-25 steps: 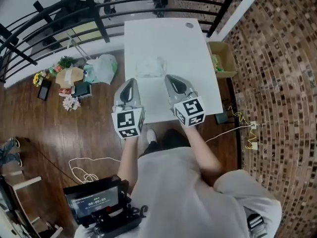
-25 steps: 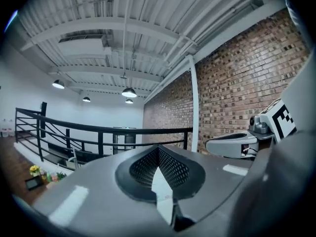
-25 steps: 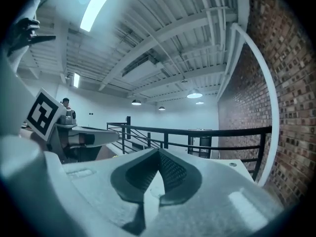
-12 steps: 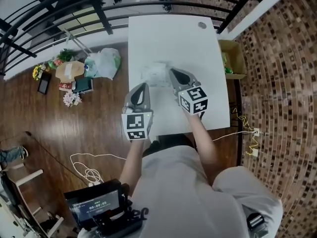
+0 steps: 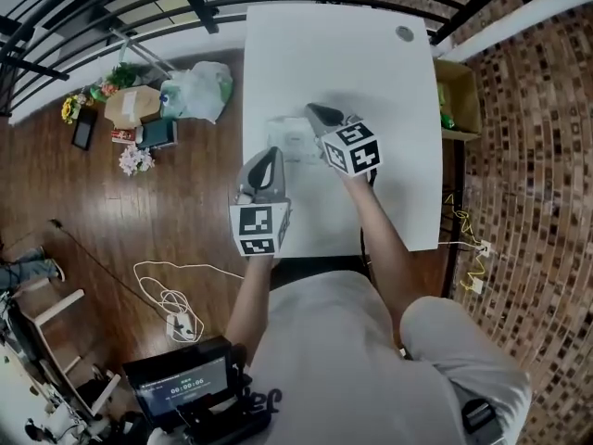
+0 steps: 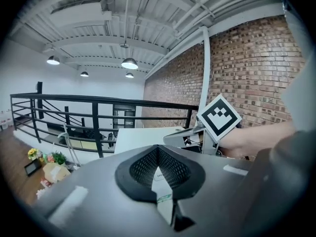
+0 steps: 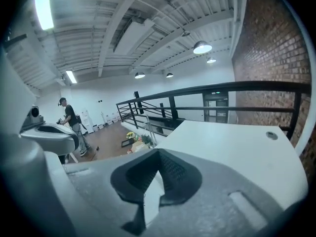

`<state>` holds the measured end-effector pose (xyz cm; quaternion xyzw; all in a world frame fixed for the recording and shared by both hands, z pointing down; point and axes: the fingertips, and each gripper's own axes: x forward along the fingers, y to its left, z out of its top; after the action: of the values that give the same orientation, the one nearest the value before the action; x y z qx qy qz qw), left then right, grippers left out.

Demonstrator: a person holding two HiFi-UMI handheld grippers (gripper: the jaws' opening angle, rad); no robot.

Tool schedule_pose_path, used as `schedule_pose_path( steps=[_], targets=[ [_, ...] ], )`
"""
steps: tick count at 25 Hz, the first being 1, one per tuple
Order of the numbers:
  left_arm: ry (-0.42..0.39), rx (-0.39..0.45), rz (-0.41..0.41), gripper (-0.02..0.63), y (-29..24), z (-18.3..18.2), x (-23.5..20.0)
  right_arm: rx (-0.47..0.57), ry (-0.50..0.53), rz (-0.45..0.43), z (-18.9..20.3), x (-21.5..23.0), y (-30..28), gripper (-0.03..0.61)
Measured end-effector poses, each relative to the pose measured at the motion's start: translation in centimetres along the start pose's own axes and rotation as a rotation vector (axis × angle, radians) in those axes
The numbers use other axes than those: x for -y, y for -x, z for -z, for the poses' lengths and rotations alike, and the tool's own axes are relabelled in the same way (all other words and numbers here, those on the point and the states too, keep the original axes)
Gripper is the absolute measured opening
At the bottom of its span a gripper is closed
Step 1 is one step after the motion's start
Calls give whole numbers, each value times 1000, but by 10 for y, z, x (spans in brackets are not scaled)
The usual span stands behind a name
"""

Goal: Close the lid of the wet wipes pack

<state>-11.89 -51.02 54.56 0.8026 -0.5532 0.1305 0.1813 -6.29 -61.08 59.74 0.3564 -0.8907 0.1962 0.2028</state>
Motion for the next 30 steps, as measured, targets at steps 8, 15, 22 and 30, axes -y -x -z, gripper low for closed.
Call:
schedule_pose_path(
  steps=[8, 15, 22, 30],
  targets=[
    [20, -32, -20, 15, -7, 21, -6, -31, -12, -48, 24, -27, 9, -12],
    [24, -51, -17, 15, -12, 36, -7, -118, 3, -58, 74, -57, 9, -12],
    [59, -105, -1, 15, -13, 52, -1, -147, 49, -19, 100, -58, -1, -12],
    [67, -66, -2, 15, -12, 52, -3, -166, 157, 22, 105, -60, -8, -12]
  ],
)
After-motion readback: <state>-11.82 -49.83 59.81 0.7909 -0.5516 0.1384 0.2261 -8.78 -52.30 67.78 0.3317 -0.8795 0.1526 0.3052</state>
